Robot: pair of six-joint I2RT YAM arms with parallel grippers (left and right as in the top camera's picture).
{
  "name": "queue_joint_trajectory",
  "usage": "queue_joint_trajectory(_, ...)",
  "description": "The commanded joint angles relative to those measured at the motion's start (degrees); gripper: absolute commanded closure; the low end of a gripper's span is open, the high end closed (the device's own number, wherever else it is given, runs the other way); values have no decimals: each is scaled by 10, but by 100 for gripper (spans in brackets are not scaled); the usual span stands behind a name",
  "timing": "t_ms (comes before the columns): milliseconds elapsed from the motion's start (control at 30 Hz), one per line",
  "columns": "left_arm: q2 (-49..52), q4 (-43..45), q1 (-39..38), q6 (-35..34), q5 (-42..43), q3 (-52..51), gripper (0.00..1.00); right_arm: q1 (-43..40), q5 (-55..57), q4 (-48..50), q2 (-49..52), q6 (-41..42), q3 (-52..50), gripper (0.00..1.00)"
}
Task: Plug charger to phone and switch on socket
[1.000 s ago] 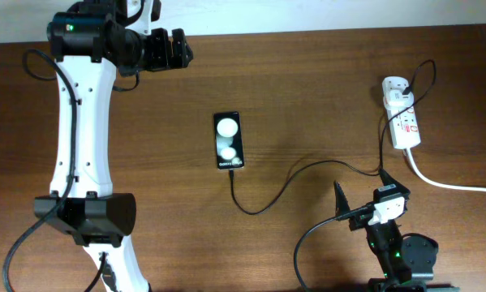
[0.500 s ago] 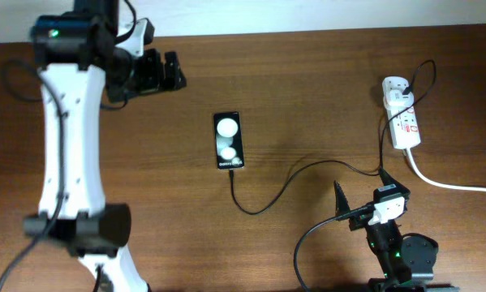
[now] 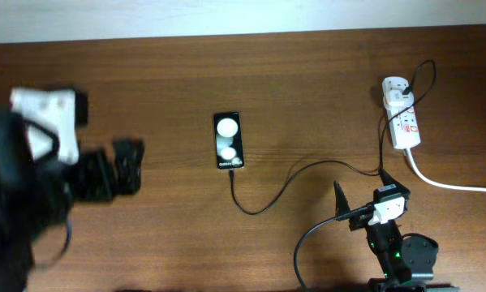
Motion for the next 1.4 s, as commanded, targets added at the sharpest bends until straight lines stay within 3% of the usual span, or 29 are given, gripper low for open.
queue_joint_trajectory(0, -134, 116, -1, 9, -86, -204, 1, 3, -1, -2, -5, 5, -4, 1)
queue_joint_trajectory(233, -402, 541, -1, 9, -103, -683, 1, 3, -1, -2, -5, 5, -4, 2)
queue_joint_trajectory(433, -528, 716, -1, 9, -104, -887, 1, 3, -1, -2, -5, 5, -4, 1)
queue_joint_trajectory(700, -547, 925, -1, 9, -112, -1074, 1, 3, -1, -2, -5, 5, -4, 1)
queue_joint_trajectory(833, -547, 977, -1, 9, -112, -1146, 1, 3, -1, -2, -5, 5, -4, 1)
queue_joint_trajectory(1000, -576, 976, -1, 9, -115, -1189, 1, 3, -1, -2, -5, 5, -4, 1)
queue_joint_trajectory(1267, -678, 884, -1, 9, -118, -1207, 1, 3, -1, -2, -5, 5, -4, 1)
queue_joint_trajectory(1367, -710, 890, -1, 9, -116, -1207, 1, 3, -1, -2, -5, 5, -4, 1)
